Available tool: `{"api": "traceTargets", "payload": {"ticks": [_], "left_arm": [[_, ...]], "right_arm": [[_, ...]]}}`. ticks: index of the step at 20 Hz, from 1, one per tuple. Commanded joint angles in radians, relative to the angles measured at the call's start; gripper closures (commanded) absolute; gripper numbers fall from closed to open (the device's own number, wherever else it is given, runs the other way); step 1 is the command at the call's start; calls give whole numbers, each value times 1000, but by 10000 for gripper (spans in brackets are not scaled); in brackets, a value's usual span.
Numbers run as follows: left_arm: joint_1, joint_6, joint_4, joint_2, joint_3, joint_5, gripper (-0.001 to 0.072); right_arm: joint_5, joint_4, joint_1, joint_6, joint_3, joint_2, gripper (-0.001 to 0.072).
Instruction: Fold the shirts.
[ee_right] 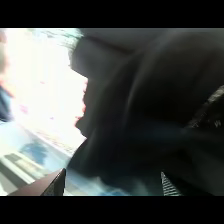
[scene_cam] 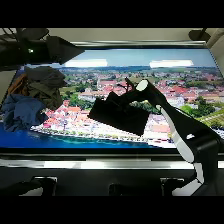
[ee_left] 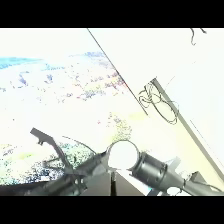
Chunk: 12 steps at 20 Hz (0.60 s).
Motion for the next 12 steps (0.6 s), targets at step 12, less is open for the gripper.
{"api": "traceTargets", "payload": {"ticks": [12], "left_arm": [[4, 2, 119, 28, 0, -17, 676]], "right_arm": [[230, -313, -445, -51, -458, 297, 95]]}}
